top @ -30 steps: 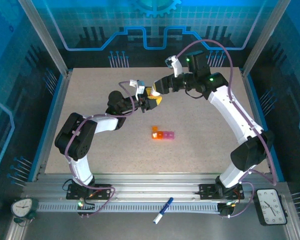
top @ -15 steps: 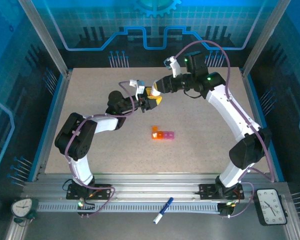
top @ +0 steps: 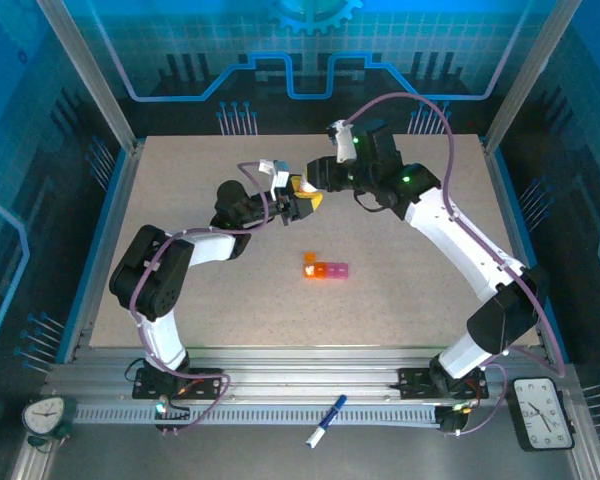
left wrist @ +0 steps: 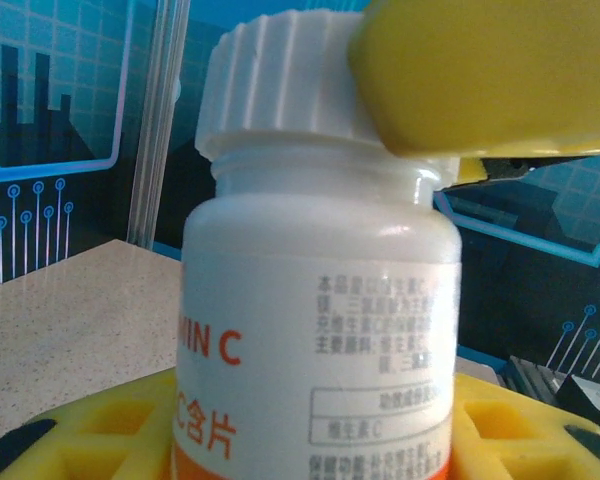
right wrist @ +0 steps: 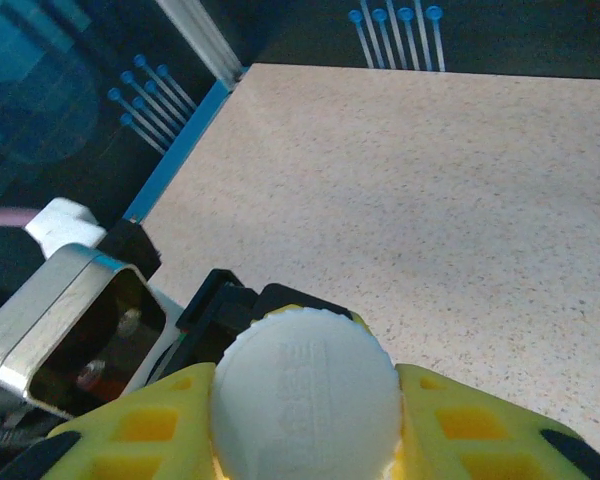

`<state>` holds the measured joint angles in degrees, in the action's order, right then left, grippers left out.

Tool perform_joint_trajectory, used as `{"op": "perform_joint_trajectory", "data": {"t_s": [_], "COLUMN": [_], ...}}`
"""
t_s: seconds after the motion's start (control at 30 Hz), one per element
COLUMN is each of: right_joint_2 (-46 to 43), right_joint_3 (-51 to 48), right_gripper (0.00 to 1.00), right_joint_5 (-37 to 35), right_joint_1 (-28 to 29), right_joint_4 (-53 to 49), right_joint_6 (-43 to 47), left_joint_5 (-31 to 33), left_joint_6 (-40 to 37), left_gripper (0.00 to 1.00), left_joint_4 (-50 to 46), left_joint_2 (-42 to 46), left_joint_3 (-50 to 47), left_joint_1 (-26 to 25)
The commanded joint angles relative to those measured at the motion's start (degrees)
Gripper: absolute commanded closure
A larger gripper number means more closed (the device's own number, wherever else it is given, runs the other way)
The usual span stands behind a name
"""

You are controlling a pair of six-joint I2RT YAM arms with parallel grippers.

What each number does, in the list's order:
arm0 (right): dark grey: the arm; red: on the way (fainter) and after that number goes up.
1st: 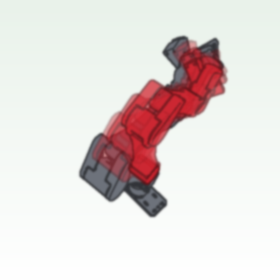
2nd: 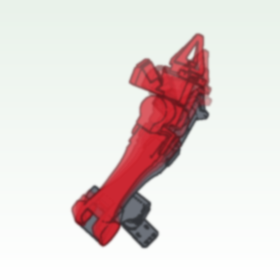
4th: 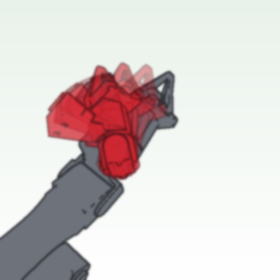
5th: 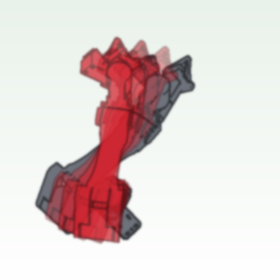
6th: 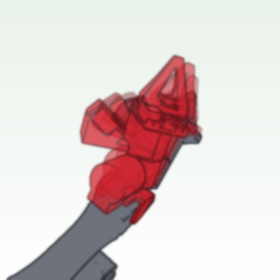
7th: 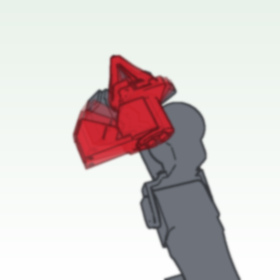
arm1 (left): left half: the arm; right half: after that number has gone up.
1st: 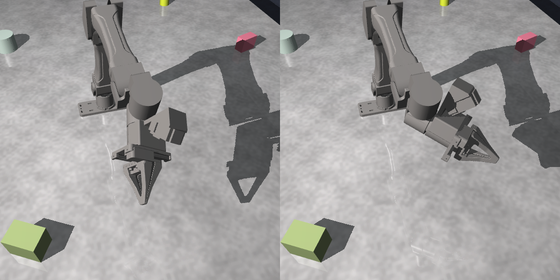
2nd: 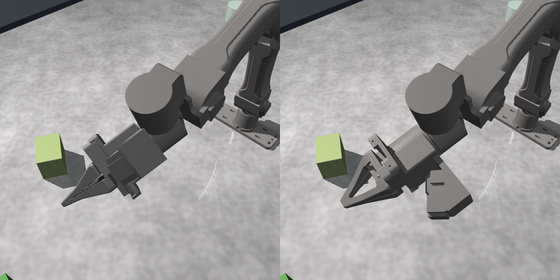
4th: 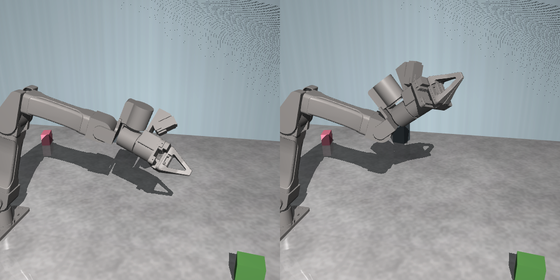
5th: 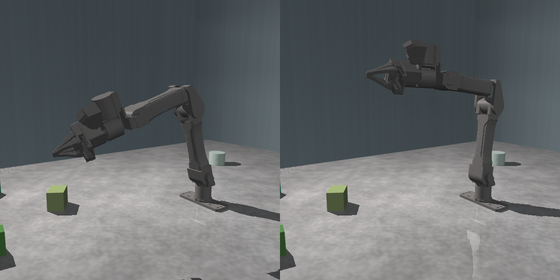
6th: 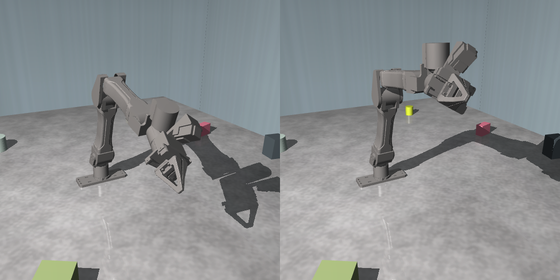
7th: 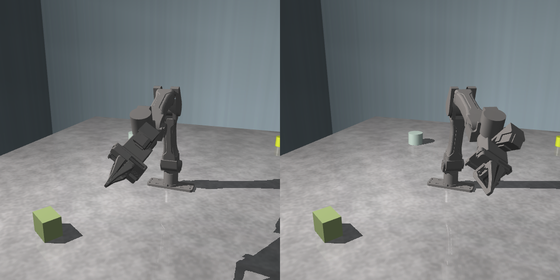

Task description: Sort the pills into containers

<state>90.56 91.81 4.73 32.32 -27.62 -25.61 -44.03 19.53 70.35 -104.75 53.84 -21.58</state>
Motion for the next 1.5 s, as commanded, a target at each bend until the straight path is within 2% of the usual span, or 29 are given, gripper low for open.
{"op": "perform_joint_trajectory", "data": {"t_s": [0.0,0.17,0.23,0.33,0.4,0.57,0.73,0.83,1.0,1.3,1.47], "right_joint_2": [0.58,0.31,0.18,-0.64,-1.71,-4.29,-5.82,-5.50,-0.86,3.93,5.01], "right_joint_3": [-2.60,-0.97,0.05,1.44,1.86,1.88,1.86,2.85,7.21,10.85,10.95], "right_gripper": [0.60,0.54,0.45,0.25,0.16,0.05,0.06,0.10,0.16,0.17,0.22], "right_joint_5": [-4.12,-3.02,-2.15,-0.91,-0.44,3.49,8.65,11.66,20.04,19.60,19.96], "right_joint_1": [2.58,1.79,1.22,0.55,0.26,-1.32,-3.66,-5.55,-8.80,-8.26,-7.83], "right_joint_4": [-1.83,-2.61,-3.22,-4.22,-4.59,-3.97,-1.73,-1.81,-5.81,-10.48,-11.07], "right_joint_6": [-3.66,-3.32,-3.16,-2.65,-1.98,0.09,2.34,3.59,8.00,12.91,13.39], "left_joint_5": [-0.86,-0.79,-0.63,-0.66,-0.67,-0.72,-0.74,-0.78,-0.91,-0.98,-1.14], "left_joint_6": [-0.20,-0.12,-0.25,-0.29,-0.28,-0.46,-0.69,-0.65,-0.69,-0.70,-0.74], "left_gripper": [1.00,1.00,1.00,1.00,1.00,1.00,1.00,1.00,1.00,1.00,1.00], "left_joint_4": [5.23,5.21,5.12,4.97,4.98,4.98,4.89,4.81,4.65,4.48,4.36], "left_joint_2": [0.20,0.33,0.25,0.16,0.16,0.18,0.32,0.51,0.68,0.92,0.86], "left_joint_3": [1.09,1.09,1.09,1.20,1.17,0.80,0.62,0.65,0.74,0.74,0.91], "left_joint_1": [-0.54,-0.55,-0.52,-0.56,-0.56,-0.56,-0.48,-0.47,-0.40,-0.39,-0.39]}}
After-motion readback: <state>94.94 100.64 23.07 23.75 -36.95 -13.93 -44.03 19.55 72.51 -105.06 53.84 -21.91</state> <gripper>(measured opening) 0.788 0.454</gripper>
